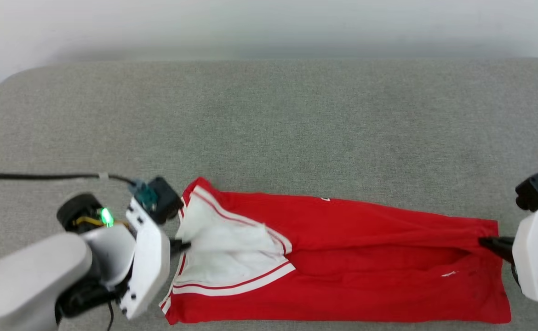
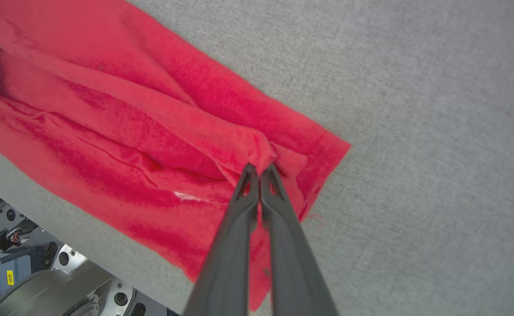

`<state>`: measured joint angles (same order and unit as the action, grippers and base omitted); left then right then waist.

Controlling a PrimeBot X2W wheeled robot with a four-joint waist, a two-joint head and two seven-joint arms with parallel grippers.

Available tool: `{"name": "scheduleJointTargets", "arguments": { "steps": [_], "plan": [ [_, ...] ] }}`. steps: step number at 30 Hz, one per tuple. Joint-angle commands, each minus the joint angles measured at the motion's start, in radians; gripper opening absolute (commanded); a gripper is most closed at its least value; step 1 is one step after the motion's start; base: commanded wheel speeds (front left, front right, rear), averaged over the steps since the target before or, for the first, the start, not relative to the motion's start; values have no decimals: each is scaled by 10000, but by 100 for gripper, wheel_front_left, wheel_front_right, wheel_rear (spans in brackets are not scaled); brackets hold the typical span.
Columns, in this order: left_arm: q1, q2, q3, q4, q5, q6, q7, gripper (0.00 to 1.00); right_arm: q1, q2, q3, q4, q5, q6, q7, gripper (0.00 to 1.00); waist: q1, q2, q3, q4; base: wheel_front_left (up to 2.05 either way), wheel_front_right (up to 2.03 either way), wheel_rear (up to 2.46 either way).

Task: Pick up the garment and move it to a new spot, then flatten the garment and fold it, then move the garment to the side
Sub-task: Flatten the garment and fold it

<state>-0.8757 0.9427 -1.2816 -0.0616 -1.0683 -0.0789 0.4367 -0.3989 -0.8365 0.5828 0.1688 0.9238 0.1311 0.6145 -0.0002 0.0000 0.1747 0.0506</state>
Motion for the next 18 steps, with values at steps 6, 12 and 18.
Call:
{"name": "scheduleJointTargets", "arguments": {
  "steps": [6, 12, 18],
  "plan": [
    [1204, 32, 15, 30, 244, 209, -128, 0, 827, 64, -86, 9, -197, -6, -21, 0, 2, 0, 213, -86, 0, 0, 0],
    [1826, -464, 17, 641, 266, 187, -252, 0, 985, 531, 60, 435, -690, -6, -106, 0, 2, 0, 438, -100, 0, 0, 0],
    [1774, -616, 116, 1021, 519, 396, -540, 100, 861, 936, -41, 741, -813, -6, -359, 100, 2, 0, 300, -122, 0, 0, 0]
  ]
}}
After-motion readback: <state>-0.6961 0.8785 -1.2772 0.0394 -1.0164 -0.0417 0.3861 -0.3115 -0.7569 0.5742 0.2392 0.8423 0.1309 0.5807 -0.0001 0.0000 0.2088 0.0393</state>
